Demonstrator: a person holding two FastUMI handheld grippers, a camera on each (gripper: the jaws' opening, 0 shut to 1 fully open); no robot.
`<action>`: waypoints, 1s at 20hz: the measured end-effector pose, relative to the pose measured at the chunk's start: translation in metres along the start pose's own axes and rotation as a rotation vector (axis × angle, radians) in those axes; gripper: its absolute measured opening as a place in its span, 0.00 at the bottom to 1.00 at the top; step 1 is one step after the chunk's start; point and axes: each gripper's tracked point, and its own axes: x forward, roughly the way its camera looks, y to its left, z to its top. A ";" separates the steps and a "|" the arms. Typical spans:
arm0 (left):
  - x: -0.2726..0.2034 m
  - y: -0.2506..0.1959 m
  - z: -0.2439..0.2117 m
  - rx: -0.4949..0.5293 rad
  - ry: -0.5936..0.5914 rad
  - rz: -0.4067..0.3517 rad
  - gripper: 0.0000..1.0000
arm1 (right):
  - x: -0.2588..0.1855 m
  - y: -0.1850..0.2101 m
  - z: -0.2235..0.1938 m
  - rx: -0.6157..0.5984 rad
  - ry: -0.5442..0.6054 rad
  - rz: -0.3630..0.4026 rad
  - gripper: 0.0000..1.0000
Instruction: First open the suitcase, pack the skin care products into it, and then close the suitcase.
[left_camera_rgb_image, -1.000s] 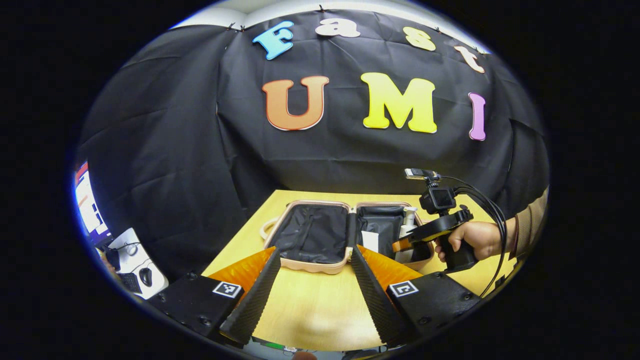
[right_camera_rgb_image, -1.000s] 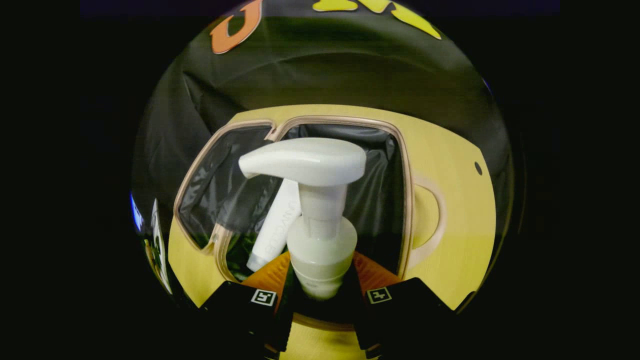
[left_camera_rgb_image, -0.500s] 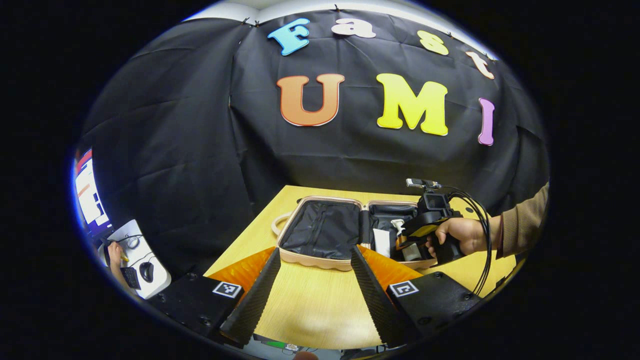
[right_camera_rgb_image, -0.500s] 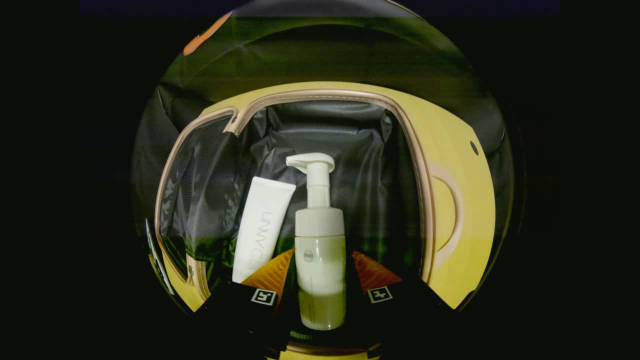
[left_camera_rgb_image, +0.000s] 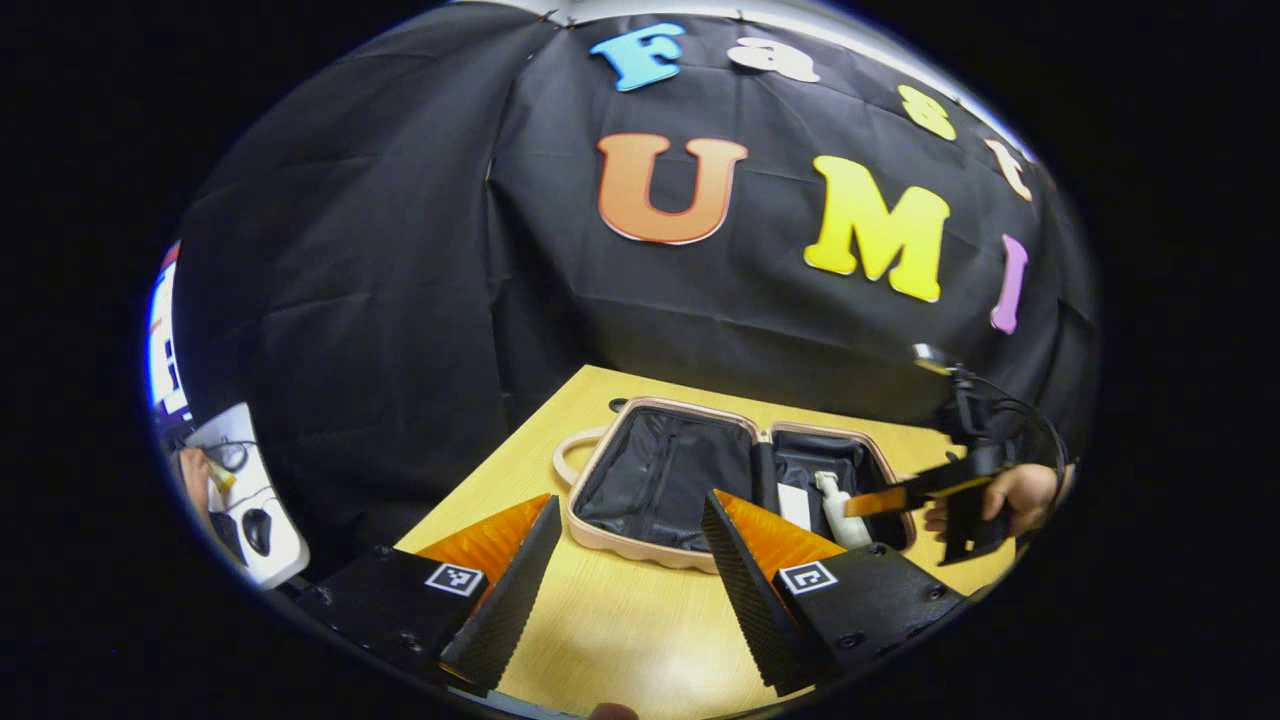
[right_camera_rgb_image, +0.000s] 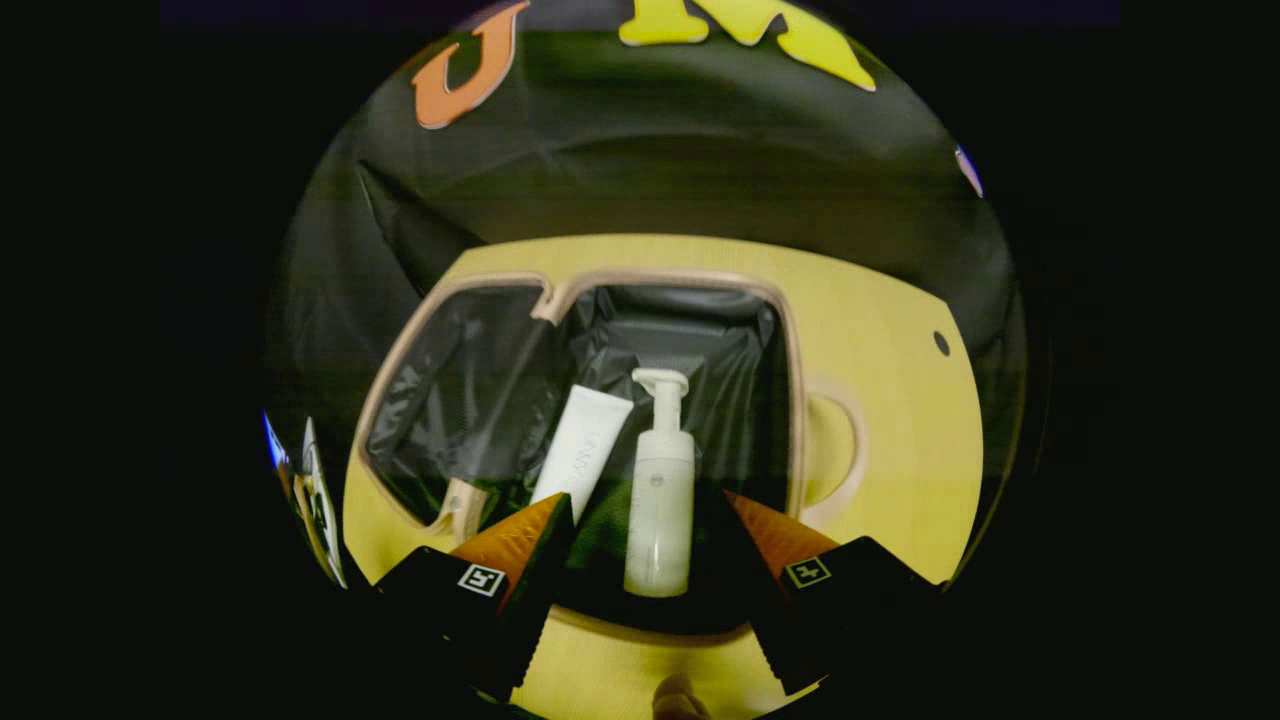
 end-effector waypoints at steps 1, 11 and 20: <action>0.018 0.007 -0.003 -0.062 0.015 -0.016 0.92 | -0.020 0.000 0.006 0.005 -0.030 0.031 0.82; 0.171 0.049 -0.054 -0.601 0.174 -0.107 0.84 | -0.190 -0.098 0.001 0.075 -0.250 -0.030 0.83; 0.212 0.078 -0.052 -0.945 0.160 -0.136 0.95 | -0.214 -0.121 -0.035 0.095 -0.207 -0.076 0.82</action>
